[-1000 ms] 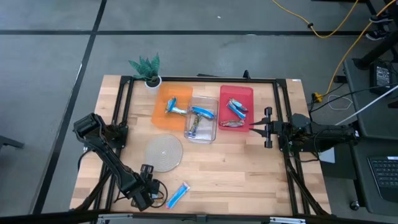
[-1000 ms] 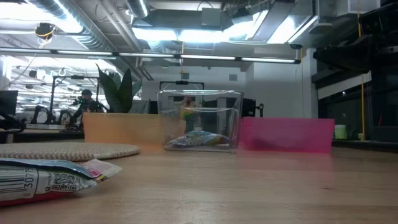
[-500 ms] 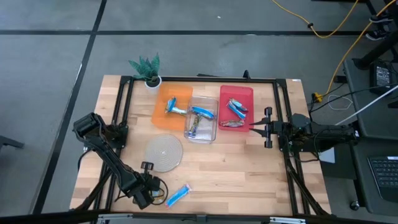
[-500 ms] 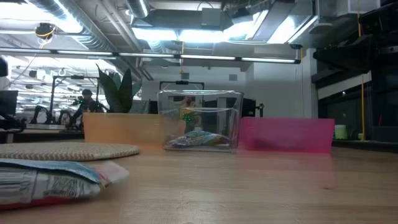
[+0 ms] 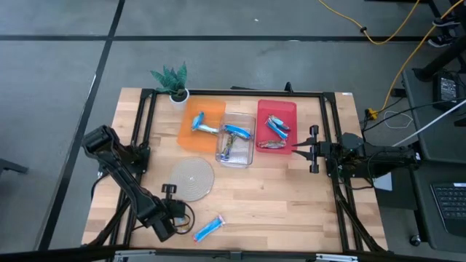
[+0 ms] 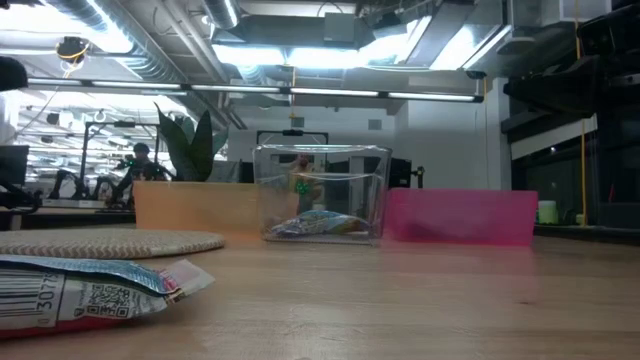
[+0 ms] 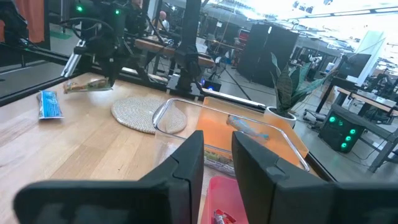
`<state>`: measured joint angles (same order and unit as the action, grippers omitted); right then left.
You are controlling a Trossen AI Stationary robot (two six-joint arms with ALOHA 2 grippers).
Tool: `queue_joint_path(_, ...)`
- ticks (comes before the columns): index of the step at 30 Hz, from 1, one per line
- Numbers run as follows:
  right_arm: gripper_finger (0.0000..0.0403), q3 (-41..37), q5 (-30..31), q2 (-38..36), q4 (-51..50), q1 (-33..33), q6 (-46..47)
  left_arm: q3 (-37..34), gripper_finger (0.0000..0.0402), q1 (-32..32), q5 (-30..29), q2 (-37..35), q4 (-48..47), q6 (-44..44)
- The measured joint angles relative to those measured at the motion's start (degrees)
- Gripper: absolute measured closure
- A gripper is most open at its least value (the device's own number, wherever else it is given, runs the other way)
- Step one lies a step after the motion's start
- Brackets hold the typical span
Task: Pick and place Granola Bars by type
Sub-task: Put the yellow granola bar into the orange bin
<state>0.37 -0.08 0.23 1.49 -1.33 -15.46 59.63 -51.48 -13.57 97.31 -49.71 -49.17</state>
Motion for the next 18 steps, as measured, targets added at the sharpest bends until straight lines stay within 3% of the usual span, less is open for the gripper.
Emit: queue_joint_path(18, 0.0315, 0.00, 0.01, 0.00, 0.01, 0.01, 0.00, 0.09, 0.0399, -0.04, -7.17, -8.97, -1.82, -2.64)
